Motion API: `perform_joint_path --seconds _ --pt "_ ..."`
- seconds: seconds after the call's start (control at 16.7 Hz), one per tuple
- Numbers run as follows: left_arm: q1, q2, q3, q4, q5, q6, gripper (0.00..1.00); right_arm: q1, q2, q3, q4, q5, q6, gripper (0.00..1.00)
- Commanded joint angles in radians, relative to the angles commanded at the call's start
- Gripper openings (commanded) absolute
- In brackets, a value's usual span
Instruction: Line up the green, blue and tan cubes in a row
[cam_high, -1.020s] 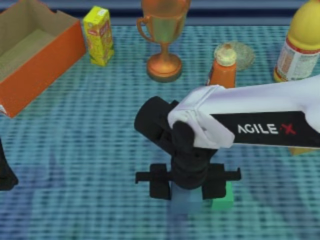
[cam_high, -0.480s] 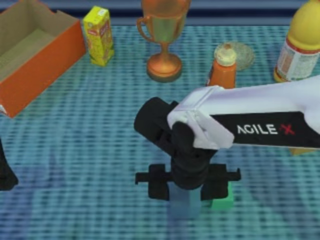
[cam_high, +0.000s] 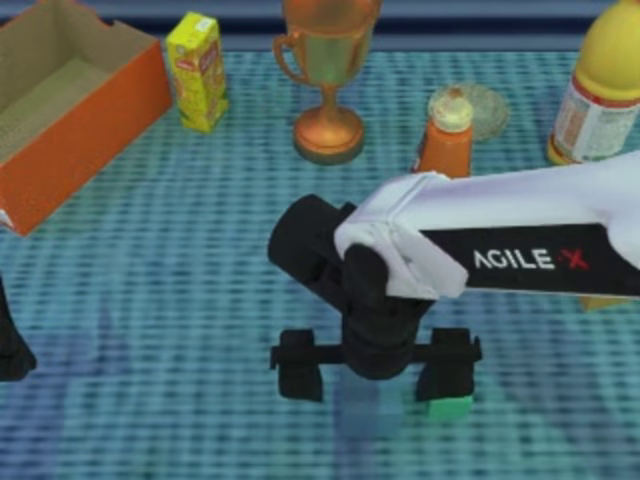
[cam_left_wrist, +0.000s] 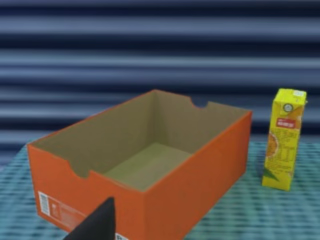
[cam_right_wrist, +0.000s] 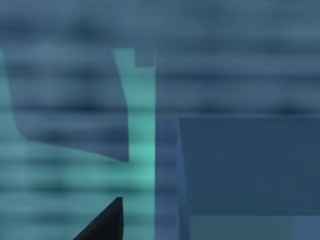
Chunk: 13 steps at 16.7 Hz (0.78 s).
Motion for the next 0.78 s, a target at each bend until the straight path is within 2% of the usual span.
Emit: perform_joint_path --seconds 0.3,0.6,0.78 --pt "0.000 0.000 0.000 0.000 0.000 0.000 1.00 0.001 -0.006 0.015 -0.018 0.000 0.001 1.00" --pt "0.000 0.000 0.000 0.000 0.000 0.000 1.00 0.009 -0.076 0.117 -0.204 -0.001 0.004 1.00" --pt "0.000 0.000 0.000 0.000 0.000 0.000 1.00 0.010 -0.103 0.144 -0.246 -0.001 0.000 1.00"
